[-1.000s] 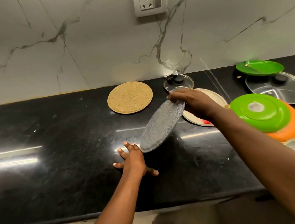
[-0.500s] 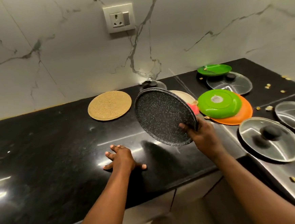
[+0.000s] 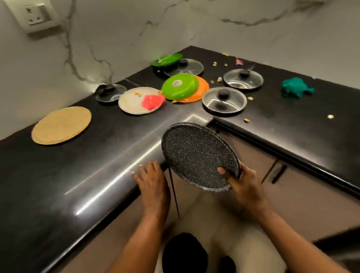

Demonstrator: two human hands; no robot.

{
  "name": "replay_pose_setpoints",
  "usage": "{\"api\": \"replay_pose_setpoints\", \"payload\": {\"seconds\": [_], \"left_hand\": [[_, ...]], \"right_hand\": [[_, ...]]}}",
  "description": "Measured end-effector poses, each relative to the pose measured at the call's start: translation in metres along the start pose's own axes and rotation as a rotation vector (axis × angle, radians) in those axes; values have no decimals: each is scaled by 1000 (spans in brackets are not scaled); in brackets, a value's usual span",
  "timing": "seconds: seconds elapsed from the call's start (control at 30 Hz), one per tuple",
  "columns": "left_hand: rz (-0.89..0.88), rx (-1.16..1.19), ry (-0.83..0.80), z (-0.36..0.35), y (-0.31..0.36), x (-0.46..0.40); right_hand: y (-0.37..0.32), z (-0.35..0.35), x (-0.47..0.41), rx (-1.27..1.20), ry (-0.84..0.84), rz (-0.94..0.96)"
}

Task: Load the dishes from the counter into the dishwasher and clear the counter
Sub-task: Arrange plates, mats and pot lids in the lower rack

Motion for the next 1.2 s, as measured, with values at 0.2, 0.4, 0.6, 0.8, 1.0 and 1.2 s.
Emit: {"api": "replay_pose_setpoints", "payload": {"seconds": [0.2,0.4,0.6,0.8,1.0,1.2], "left_hand": [[-329,-9,-23,-19,87,88],[-530,-75,-338,-76,154,185],[-797,-105,-628,-143,247,308],[-956,-83,-904,-226,326,447],[-1122,-18,-1068,-300,374,529],[-1413,55,-1061,-372,409,572]], "right_hand": [[57,74,113,80,155,-208],[129,139,245,252,294,-419],[175,197,382,423,496,-624],[225,245,492,502,719,-821],[297,262,524,472,841,-844],[392,261,514,514,841,-798]]}}
Point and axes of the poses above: each hand's wrist, its own x-axis away from the middle knuckle, its own z-axis out of the back of the hand, y = z × x, the point moved 10 cm from there along -x, towards the middle knuckle, and after that the axes turned 3 degrees about -x, right-handed, at the moved point
